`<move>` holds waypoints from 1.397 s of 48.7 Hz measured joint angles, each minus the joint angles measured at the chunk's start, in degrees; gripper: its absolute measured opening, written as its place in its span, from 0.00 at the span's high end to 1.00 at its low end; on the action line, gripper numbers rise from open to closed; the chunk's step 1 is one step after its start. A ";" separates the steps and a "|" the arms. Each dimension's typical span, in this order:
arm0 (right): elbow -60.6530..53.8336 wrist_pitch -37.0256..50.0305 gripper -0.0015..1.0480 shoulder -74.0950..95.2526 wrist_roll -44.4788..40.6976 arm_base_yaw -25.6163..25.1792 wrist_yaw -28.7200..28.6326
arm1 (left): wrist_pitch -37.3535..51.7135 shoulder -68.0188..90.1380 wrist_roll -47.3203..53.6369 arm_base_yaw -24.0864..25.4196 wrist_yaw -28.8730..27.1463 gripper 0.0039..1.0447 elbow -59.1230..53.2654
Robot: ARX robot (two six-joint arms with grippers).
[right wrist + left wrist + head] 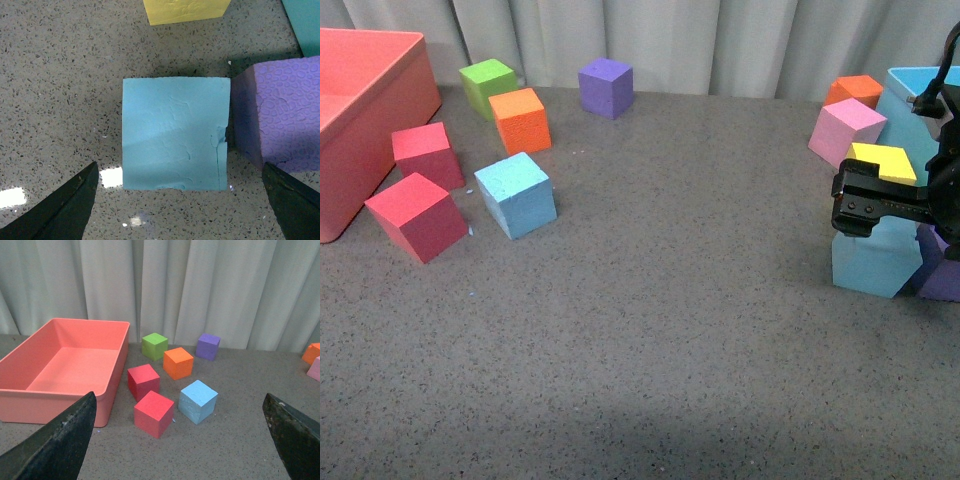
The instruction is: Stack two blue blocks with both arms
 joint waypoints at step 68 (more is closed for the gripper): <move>28.20 -9.99 0.57 16.81 1.42 11.04 -6.84 | 0.00 0.00 0.00 0.00 0.00 0.06 0.00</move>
